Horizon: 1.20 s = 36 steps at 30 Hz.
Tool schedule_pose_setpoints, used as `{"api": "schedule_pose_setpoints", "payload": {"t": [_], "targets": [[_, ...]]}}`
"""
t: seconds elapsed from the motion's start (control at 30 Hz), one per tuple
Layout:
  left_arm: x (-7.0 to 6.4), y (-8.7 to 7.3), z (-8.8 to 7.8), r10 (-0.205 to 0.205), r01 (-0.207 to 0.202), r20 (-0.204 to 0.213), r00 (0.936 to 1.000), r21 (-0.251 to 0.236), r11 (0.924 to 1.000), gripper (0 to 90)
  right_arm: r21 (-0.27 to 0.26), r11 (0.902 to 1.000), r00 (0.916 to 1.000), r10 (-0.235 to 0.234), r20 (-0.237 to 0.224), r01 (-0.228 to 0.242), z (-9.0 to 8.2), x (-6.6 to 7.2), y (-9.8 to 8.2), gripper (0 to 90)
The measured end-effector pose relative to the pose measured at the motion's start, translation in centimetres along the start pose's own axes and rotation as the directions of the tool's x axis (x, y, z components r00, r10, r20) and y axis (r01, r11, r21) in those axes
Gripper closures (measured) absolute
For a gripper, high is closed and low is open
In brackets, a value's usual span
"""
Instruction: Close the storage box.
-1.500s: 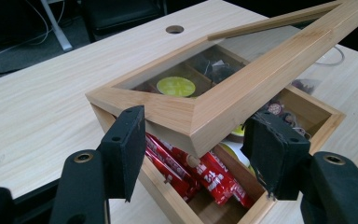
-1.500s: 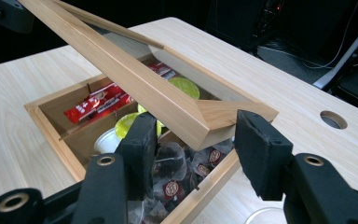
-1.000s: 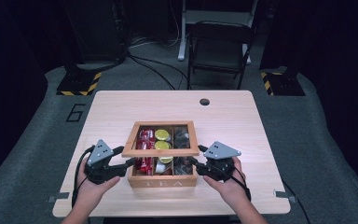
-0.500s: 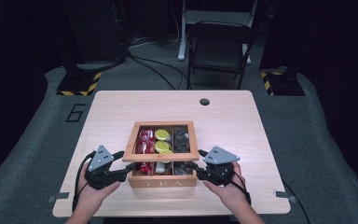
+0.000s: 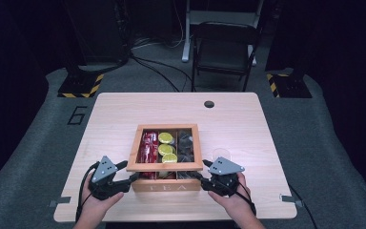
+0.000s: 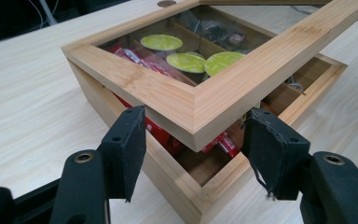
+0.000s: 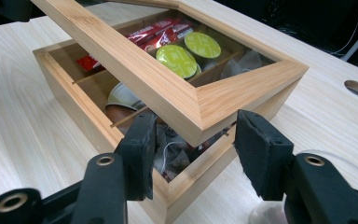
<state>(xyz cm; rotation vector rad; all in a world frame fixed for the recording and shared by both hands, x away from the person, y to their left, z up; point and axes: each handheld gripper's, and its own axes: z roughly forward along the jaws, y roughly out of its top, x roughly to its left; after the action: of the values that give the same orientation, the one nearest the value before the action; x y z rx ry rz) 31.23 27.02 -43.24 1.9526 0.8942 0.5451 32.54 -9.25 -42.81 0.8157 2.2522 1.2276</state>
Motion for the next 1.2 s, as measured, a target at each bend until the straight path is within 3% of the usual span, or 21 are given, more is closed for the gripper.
{"api": "schedule_pose_setpoints", "payload": {"t": [0.17, 0.27, 0.53, 0.93, 1.2], "targets": [[-0.1, -0.4, 0.1, 0.0, 0.0, 0.003, 1.0, 0.006, 1.0, 39.8, -0.002, 0.9997, 0.9996, 0.025, -0.015, -0.025, 0.2, 0.0, -0.6, 49.2], [-0.2, -0.7, 0.2, 0.0, 0.0, 0.003, 1.0, 0.001, 1.0, 40.2, -0.003, 1.0, 0.9999, 0.005, -0.013, -0.005, 0.4, 0.0, -0.7, 49.2], [-0.1, -1.4, 0.5, 0.019, -0.02, 0.01, 0.9998, 0.012, 0.9997, 40.4, 0.011, 0.9998, 0.9997, 0.015, -0.018, -0.015, 0.7, 0.2, -1.5, 49.1], [-0.1, -2.0, 0.9, 0.011, -0.012, 0.016, 0.9998, 0.029, 0.9995, 40.3, 0.029, 0.9996, 0.9997, 0.005, -0.025, -0.004, 1.1, 0.3, -2.0, 47.8], [0.0, -2.2, 1.1, 0.011, -0.013, 0.035, 0.9993, 0.062, 0.998, 39.8, 0.045, 0.9985, 0.999, 0.031, -0.033, -0.03, 1.4, 0.3, -2.3, 47.3]]}}
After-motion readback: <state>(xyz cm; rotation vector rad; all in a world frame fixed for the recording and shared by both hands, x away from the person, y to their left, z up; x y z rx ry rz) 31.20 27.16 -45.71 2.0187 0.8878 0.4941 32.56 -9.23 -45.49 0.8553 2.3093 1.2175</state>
